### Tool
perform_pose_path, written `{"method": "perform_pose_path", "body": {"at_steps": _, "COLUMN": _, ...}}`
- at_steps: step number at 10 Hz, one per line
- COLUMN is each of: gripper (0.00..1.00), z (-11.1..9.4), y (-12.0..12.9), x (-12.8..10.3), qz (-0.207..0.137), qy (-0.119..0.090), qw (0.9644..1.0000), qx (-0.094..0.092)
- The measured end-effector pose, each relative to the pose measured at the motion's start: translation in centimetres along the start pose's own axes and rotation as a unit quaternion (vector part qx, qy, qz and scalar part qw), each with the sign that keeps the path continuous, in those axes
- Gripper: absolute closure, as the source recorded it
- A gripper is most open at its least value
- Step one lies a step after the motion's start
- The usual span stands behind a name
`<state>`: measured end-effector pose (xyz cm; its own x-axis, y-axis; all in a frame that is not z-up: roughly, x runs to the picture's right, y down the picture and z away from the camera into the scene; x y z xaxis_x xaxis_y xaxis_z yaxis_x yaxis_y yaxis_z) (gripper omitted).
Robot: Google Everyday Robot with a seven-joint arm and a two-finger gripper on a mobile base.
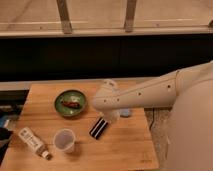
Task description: Push the eraser across the table
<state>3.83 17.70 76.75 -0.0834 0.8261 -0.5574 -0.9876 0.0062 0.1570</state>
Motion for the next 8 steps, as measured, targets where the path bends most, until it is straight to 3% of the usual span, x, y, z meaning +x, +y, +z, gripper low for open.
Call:
{"method": "perform_pose_path", "body": {"at_steps": 5, "gripper": 1.0, "z": 4.9, "y": -0.5, "x": 0.8, "qz": 0.028, "qy": 0.049, "qw": 0.9984, "qx": 0.007}}
{"method": "perform_pose_path", "body": {"at_steps": 8, "gripper": 1.0, "z": 7.9, "y": -0.3, "x": 1.4, "qz": 0.046, "qy": 0.074, "qw": 0.9961, "qx": -0.013}}
